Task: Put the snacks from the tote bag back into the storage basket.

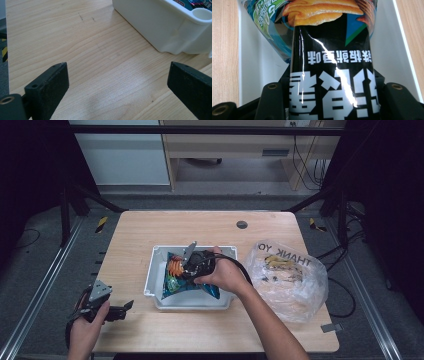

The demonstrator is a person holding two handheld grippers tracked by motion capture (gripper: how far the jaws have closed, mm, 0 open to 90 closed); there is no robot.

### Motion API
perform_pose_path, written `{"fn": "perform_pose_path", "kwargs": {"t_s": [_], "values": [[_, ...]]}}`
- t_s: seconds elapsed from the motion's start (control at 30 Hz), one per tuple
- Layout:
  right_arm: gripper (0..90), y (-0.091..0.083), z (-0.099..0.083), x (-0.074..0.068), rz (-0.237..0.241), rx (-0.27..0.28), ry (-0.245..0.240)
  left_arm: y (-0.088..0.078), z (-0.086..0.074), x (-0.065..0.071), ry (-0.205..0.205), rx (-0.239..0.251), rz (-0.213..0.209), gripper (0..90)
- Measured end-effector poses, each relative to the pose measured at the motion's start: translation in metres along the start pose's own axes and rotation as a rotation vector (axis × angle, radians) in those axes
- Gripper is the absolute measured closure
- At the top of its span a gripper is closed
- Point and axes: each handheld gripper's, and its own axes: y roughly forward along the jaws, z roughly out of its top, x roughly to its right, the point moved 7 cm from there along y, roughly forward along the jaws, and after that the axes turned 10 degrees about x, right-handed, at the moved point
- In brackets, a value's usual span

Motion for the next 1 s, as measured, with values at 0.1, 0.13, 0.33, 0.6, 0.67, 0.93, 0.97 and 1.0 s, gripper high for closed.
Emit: {"fn": "perform_pose_path", "kwargs": {"t_s": [0.1, 0.13, 0.33, 0.6, 0.67, 0.93, 0.97, 1.0], "values": [[43.9, 0.001, -0.001, 0.000, 0.002, -0.001, -0.005, 0.000, 0.000, 0.000, 0.000, 0.000, 0.000, 3.4], [43.9, 0.001, -0.001, 0.000, 0.001, -0.002, -0.004, 0.000, 0.000, 0.000, 0.000, 0.000, 0.000, 3.4], [43.9, 0.004, -0.003, 0.000, 0.004, -0.014, 0.000, 0.000, 0.000, 0.000, 0.000, 0.001, 0.000, 3.4], [43.9, 0.006, -0.007, 0.003, 0.003, -0.025, 0.006, 0.000, 0.000, 0.000, 0.001, 0.000, -0.001, 3.4], [43.9, 0.006, -0.009, 0.004, 0.004, -0.028, 0.011, 0.000, 0.000, 0.000, 0.002, 0.000, -0.002, 3.4], [43.7, 0.007, -0.011, 0.007, 0.003, -0.024, 0.030, 0.000, 0.001, 0.000, 0.001, 0.001, -0.001, 3.4], [43.6, 0.007, -0.011, 0.007, 0.005, -0.025, 0.030, 0.000, 0.000, 0.000, 0.001, 0.002, -0.001, 3.4], [43.6, 0.007, -0.012, 0.007, 0.005, -0.026, 0.032, 0.000, 0.000, 0.000, 0.001, 0.002, -0.001, 3.4]]}}
